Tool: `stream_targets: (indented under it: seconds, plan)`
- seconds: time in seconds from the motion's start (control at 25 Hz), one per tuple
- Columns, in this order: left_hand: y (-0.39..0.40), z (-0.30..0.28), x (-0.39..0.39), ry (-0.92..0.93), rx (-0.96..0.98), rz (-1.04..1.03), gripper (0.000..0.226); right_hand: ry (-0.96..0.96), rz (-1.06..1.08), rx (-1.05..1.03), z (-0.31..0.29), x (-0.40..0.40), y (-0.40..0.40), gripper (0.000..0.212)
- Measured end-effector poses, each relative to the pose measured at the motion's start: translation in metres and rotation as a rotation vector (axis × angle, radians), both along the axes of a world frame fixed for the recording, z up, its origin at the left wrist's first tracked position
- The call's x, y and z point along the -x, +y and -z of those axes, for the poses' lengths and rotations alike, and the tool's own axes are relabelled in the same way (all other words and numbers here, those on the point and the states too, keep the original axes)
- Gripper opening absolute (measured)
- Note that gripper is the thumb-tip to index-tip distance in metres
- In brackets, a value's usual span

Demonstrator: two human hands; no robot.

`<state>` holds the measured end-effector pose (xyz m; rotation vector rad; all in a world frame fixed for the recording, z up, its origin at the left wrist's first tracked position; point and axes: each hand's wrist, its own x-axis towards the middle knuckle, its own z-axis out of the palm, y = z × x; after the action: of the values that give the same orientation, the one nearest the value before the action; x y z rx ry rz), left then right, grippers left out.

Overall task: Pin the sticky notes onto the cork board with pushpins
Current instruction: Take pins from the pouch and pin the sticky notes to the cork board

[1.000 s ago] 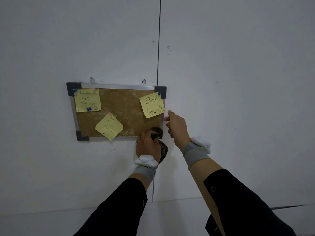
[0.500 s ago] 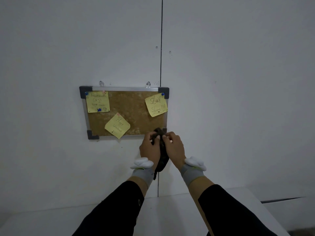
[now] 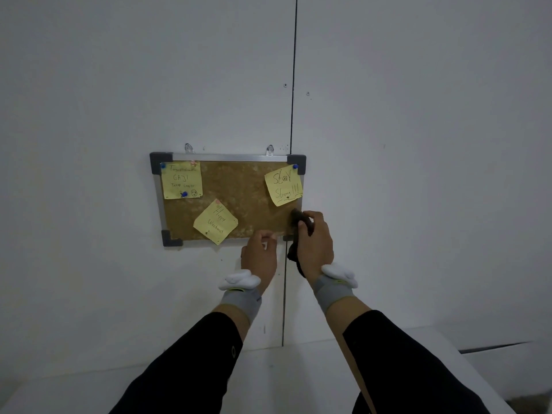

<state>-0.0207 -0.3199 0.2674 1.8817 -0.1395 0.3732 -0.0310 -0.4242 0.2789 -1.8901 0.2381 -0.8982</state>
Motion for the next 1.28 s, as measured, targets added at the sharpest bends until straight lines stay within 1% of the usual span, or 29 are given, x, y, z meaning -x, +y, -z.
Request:
stream_targets:
  seconds: [0.12,0.24,0.28,0.44,0.52,0.72,0.76,0.88,0.92,1.0,1.08,1.16,1.28]
  plan:
    - [0.008,0.003,-0.006,-0.007,0.008,0.007,0.02,0.092,0.135,0.277,0.001,-0.014,-0.004,0.016]
    - [0.01,0.006,-0.012,-0.012,0.002,0.035,0.019,0.142,0.182,0.498,0.018,-0.023,0.001,0.019]
    - [0.009,0.006,-0.012,-0.007,0.001,0.039,0.019,0.15,0.179,0.516,0.025,-0.023,0.004,0.02]
    - [0.009,0.009,-0.018,-0.011,-0.017,0.063,0.021,0.148,0.213,0.372,0.043,-0.026,0.016,0.021]
    - [0.013,0.009,-0.02,-0.026,-0.023,0.049,0.02,0.147,0.23,0.357,0.045,-0.026,0.018,0.02]
    - [0.022,0.01,-0.028,-0.029,-0.065,0.018,0.02,0.156,0.253,0.433,0.04,-0.026,0.024,0.018]
    - [0.022,0.01,-0.029,-0.025,-0.069,0.017,0.02,0.152,0.242,0.468,0.039,-0.024,0.024,0.018]
    - [0.021,0.009,-0.031,-0.029,-0.088,0.005,0.021,0.127,0.144,0.664,0.039,-0.022,0.033,0.02]
    - [0.021,0.009,-0.03,-0.036,-0.093,0.003,0.021,0.127,0.126,0.688,0.038,-0.022,0.036,0.021]
    - [0.021,0.009,-0.028,-0.045,-0.101,0.004,0.021,0.154,0.121,0.688,0.034,-0.022,0.036,0.022]
    - [0.021,0.009,-0.027,-0.046,-0.095,0.01,0.021,0.176,0.12,0.748,0.034,-0.021,0.028,0.024]
    - [0.02,0.009,-0.026,-0.049,-0.083,0.01,0.021,0.156,0.131,0.794,0.035,-0.018,0.015,0.026]
    - [0.018,0.008,-0.026,-0.038,-0.064,-0.009,0.019,0.159,0.154,0.773,0.034,-0.016,0.0,0.026]
